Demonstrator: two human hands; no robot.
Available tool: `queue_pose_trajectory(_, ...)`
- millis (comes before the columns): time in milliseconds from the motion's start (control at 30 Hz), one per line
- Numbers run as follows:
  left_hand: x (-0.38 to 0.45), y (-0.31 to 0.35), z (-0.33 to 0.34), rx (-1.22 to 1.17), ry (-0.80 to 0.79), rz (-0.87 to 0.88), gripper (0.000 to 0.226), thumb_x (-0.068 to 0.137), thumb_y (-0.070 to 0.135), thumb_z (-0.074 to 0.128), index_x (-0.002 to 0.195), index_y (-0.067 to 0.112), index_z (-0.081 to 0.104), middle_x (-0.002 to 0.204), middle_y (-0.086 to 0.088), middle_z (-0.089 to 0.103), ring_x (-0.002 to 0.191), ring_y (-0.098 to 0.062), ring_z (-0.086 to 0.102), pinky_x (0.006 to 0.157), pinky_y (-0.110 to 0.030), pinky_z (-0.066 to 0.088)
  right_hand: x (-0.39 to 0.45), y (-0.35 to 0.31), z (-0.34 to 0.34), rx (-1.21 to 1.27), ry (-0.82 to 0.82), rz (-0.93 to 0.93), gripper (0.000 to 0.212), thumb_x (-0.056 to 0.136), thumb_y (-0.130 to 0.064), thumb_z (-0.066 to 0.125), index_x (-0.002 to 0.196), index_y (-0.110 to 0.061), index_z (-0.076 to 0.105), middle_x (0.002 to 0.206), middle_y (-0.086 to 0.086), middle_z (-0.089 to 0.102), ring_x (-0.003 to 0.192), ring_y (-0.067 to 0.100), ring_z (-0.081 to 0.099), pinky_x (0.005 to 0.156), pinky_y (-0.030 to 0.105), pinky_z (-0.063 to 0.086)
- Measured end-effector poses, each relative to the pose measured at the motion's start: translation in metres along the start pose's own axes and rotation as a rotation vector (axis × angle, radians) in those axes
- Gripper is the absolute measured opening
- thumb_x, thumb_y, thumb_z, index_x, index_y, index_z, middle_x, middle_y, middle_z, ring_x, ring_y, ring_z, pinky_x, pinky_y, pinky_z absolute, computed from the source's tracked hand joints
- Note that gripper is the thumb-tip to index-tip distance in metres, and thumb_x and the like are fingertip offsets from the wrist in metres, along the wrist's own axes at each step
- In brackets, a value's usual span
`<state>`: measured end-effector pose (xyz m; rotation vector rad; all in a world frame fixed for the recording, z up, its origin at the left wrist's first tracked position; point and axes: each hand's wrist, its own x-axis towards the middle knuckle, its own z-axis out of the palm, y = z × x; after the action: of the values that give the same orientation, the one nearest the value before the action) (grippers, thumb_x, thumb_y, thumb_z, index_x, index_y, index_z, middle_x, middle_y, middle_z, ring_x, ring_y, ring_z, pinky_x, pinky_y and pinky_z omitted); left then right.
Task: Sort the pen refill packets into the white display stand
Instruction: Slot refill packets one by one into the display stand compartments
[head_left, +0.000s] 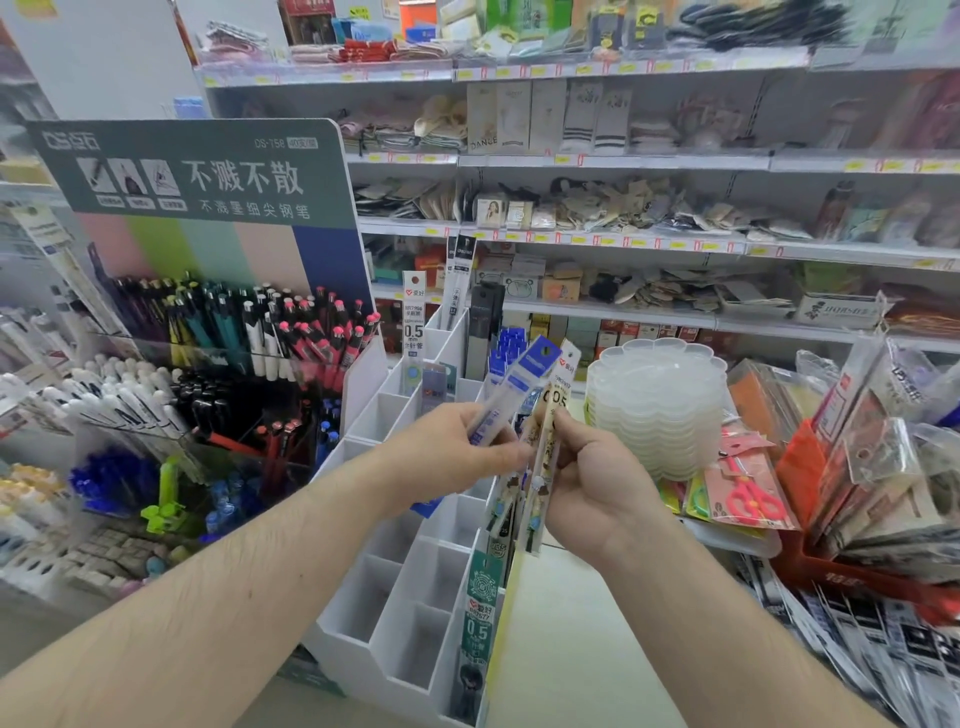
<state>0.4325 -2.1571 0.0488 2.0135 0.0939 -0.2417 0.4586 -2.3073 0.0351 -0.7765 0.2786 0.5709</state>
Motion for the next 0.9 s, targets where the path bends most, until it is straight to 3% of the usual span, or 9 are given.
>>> queue_pose_trajectory(67,-0.002,0.003,0.001,0.011,-0.012,0.032,0.013,0.088,0.023,0.074,0.082,0.017,0.065,0.060,0.008,0.058,0.051,-0.007,0.047,0.052,-0.020,0.043,0.000,-0.002,0.001,0.001,0.000,0.015,0.027,0.104,-0.023,0.048,0.100,-0.005,0.068,0.105,0.021,0.074,0.102,0.037,0.071,0.101,0.051,0.050)
queue_pose_trajectory(167,-0.005,0.009,0.002,-0.013,0.038,0.034,0.012,0.088,0.016,0.074,0.080,0.014,0.064,0.057,0.008,0.060,0.047,-0.006,0.049,0.048,-0.017,0.042,-0.003,-0.004,0.005,-0.002,-0.016,0.011,0.031,0.104,-0.024,0.047,0.115,-0.002,0.066,0.107,0.022,0.073,0.105,0.038,0.070,0.101,0.051,0.050)
queue_pose_trajectory(300,-0.006,0.013,-0.001,-0.009,0.145,0.007,0.014,0.088,0.015,0.072,0.078,0.014,0.063,0.063,0.002,0.063,0.046,-0.008,0.051,0.051,-0.019,0.045,-0.007,-0.010,0.011,0.012,-0.009,-0.068,0.034,0.106,-0.025,0.043,0.093,-0.007,0.068,0.086,0.017,0.075,0.089,0.034,0.074,0.081,0.051,0.056)
queue_pose_trajectory(367,-0.006,0.014,-0.002,-0.008,0.191,-0.011,0.013,0.087,0.018,0.073,0.078,0.016,0.064,0.065,0.000,0.066,0.047,-0.008,0.053,0.055,-0.021,0.047,-0.008,-0.012,0.016,0.030,0.006,-0.074,0.035,0.107,-0.028,0.040,0.101,-0.006,0.066,0.083,0.015,0.075,0.075,0.031,0.075,0.067,0.047,0.057)
queue_pose_trajectory(467,-0.007,0.016,0.002,-0.010,0.219,-0.018,0.012,0.088,0.021,0.072,0.088,0.010,0.068,0.070,-0.005,0.069,0.047,-0.009,0.052,0.056,-0.022,0.047,-0.007,-0.012,0.026,0.052,0.057,-0.074,0.036,0.107,-0.031,0.039,0.113,-0.005,0.063,0.091,0.019,0.075,0.072,0.033,0.075,0.054,0.043,0.060)
queue_pose_trajectory(667,-0.013,0.020,0.009,-0.100,0.233,0.020,0.019,0.094,0.031,0.065,0.080,0.017,0.064,0.050,0.009,0.057,0.043,-0.008,0.050,0.053,-0.021,0.044,0.006,-0.010,0.039,-0.051,0.123,-0.155,0.035,0.106,-0.030,0.042,0.103,-0.001,0.061,0.096,0.016,0.066,0.101,0.033,0.067,0.087,0.053,0.056)
queue_pose_trajectory(767,-0.018,0.021,0.001,-0.099,0.239,0.038,0.013,0.090,0.029,0.070,0.084,0.017,0.069,0.063,0.005,0.069,0.046,-0.008,0.051,0.053,-0.022,0.046,0.010,-0.010,0.038,-0.088,0.123,-0.162,0.028,0.103,-0.022,0.050,0.123,-0.003,0.056,0.111,0.020,0.070,0.106,0.035,0.068,0.089,0.057,0.056)
queue_pose_trajectory(833,-0.022,0.020,-0.010,-0.183,0.342,0.064,0.011,0.092,0.024,0.068,0.085,0.015,0.069,0.076,-0.002,0.075,0.046,-0.008,0.049,0.054,-0.025,0.046,0.011,-0.017,0.032,-0.077,0.141,-0.195,0.024,0.102,-0.011,0.051,0.124,-0.002,0.055,0.101,0.016,0.069,0.094,0.026,0.067,0.081,0.046,0.058)
queue_pose_trajectory(900,-0.028,0.018,-0.024,-0.363,0.456,0.109,0.010,0.094,0.018,0.064,0.091,0.008,0.067,0.073,-0.001,0.073,0.044,-0.008,0.046,0.047,-0.020,0.043,0.012,-0.028,0.022,-0.072,0.183,-0.224,0.015,0.101,-0.004,0.049,0.111,-0.003,0.060,0.090,0.009,0.064,0.081,0.017,0.061,0.069,0.033,0.051)
